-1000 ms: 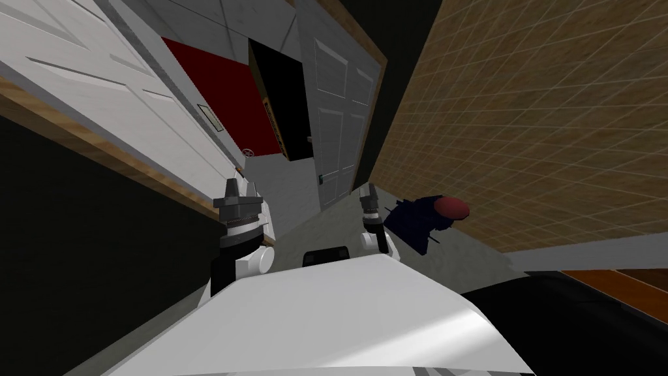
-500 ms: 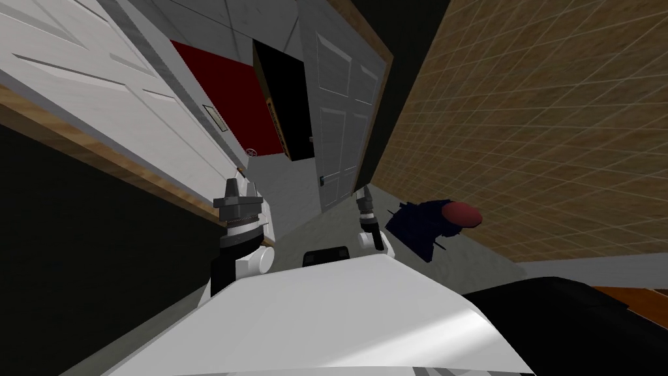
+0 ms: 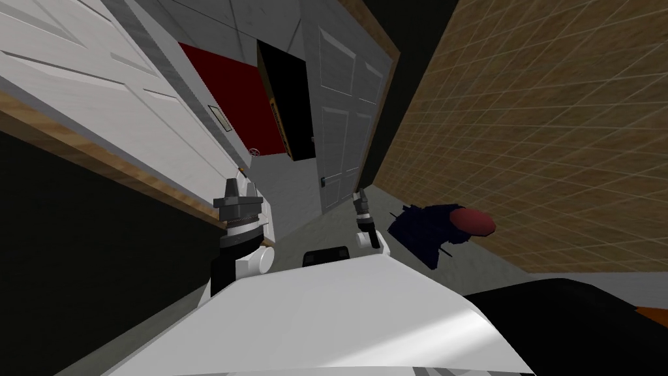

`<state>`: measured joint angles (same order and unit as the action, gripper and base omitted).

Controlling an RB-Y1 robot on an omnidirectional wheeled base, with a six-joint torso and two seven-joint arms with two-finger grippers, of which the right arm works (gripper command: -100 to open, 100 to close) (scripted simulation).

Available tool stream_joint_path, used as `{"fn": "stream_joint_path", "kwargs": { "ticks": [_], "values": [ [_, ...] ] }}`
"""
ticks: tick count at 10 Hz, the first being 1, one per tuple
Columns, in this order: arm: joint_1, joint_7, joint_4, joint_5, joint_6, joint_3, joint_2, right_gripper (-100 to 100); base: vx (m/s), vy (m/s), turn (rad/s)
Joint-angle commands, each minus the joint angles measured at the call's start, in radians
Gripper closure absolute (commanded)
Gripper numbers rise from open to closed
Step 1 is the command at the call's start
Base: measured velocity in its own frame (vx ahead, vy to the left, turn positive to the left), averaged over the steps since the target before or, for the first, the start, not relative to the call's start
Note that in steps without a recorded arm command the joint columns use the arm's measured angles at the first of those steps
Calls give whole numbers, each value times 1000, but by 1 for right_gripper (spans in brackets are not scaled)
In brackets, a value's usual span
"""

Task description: Push the door open

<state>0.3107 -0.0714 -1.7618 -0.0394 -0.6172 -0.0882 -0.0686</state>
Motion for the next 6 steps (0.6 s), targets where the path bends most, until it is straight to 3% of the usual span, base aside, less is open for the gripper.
{"fn": "stream_joint_path", "kwargs": {
  "ticks": [1,5,6],
  "values": [
    [-18,0,48,1,-10,-1,-3,-100,56,-19,39],
    [-71,6,178,-3,-29,-16,-3,-100,93,-37,79],
    [-71,6,184,-3,-29,-16,-3,-100,67,-18,14]
  ]
}}
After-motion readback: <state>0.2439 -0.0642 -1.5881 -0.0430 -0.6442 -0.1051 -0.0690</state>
